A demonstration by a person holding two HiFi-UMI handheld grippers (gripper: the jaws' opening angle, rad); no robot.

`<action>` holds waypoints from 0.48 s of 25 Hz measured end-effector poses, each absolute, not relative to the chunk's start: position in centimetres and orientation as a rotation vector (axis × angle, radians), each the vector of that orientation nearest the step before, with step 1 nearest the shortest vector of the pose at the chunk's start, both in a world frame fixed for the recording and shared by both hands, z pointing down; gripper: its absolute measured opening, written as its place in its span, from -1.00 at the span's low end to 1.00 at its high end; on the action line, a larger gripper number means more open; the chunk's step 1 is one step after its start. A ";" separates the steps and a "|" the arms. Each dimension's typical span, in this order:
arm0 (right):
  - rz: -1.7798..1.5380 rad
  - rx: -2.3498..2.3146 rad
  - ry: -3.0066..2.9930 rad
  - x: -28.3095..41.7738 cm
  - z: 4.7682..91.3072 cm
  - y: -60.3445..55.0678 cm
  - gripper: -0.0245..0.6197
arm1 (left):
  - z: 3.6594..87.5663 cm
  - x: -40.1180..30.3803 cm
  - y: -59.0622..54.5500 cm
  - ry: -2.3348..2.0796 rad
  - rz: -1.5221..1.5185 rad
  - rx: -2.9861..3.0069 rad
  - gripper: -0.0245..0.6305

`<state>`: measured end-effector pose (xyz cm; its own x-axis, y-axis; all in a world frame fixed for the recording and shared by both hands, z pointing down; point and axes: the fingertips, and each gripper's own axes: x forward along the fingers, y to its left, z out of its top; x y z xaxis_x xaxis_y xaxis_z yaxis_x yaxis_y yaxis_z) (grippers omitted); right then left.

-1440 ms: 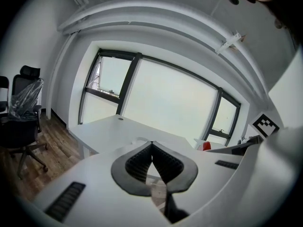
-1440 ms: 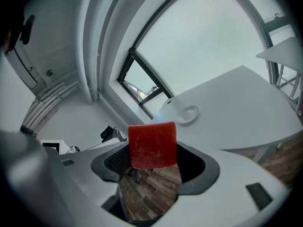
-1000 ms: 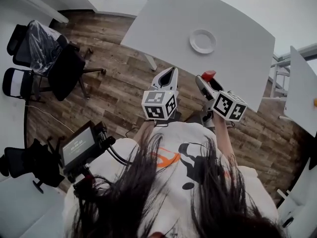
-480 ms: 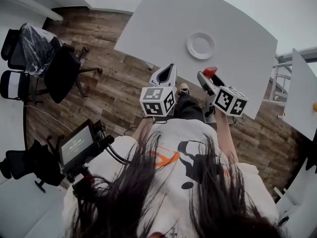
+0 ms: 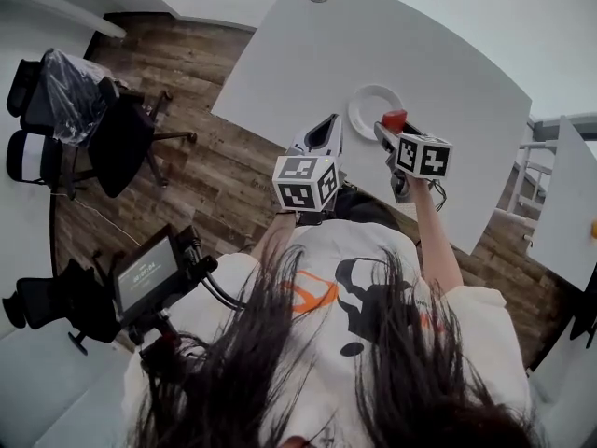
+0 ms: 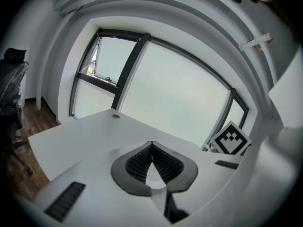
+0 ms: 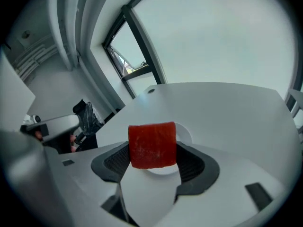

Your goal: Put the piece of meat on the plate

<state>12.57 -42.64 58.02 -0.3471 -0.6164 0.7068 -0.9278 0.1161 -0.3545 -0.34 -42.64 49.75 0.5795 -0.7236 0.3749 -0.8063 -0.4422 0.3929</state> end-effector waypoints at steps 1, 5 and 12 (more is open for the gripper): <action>1.085 1.473 -1.994 12.6 58.8 -43.4 0.01 | 50.0 -0.1 -43.2 -1.218 0.208 2.268 -0.91; 1.013 1.347 -1.916 12.7 63.0 -47.3 0.01 | 51.7 0.8 -46.3 -1.227 0.238 2.238 -0.91; 0.785 1.106 -1.791 12.0 65.3 -47.9 0.01 | 52.2 0.7 -46.6 -1.238 0.264 2.210 -0.91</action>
<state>11.96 -47.86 65.33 -0.2316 -0.3654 0.9016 -0.9104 0.4080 -0.0685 0.67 -46.63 52.22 0.5483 -0.7132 0.4367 -0.8293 -0.3960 0.3943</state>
